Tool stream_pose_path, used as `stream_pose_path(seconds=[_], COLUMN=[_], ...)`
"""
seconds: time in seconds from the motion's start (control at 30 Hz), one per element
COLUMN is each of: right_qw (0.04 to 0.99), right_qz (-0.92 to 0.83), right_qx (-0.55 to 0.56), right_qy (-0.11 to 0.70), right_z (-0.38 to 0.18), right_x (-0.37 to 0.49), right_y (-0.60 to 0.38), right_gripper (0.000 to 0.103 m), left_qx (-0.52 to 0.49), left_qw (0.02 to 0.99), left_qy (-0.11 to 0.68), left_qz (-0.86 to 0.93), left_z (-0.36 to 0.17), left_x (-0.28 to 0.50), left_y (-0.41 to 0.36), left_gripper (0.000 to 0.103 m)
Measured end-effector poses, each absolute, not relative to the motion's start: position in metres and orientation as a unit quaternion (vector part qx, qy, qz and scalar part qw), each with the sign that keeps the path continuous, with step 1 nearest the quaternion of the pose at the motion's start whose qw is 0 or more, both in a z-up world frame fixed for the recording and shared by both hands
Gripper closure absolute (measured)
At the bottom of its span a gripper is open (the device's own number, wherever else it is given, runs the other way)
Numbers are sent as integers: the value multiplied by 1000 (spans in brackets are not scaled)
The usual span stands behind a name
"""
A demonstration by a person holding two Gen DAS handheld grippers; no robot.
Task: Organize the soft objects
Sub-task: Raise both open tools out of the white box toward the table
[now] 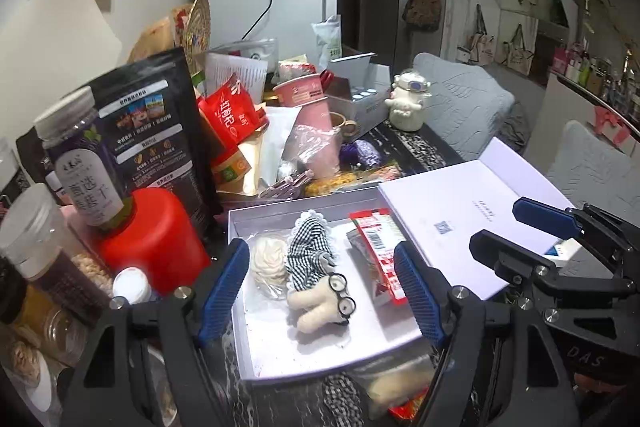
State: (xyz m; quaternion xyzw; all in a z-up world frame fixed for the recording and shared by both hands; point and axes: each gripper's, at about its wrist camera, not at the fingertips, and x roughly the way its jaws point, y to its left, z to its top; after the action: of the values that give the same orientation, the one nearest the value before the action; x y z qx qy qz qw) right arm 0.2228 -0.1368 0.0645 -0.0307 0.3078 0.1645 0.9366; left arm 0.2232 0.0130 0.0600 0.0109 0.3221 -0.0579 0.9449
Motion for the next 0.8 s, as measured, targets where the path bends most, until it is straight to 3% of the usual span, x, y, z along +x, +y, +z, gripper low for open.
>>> stream_pose_path(seconds=[0.8], right_qw=[948], right_qz=[166], right_qx=[-33], right_qy=[269], right_z=[87], right_x=[104], right_y=[-153], right_gripper=[32], left_qx=[7], left_qw=[955], left_qy=[283], left_qz=[-87], left_z=[87], left_x=[112], left_y=[5], left_gripper=[24])
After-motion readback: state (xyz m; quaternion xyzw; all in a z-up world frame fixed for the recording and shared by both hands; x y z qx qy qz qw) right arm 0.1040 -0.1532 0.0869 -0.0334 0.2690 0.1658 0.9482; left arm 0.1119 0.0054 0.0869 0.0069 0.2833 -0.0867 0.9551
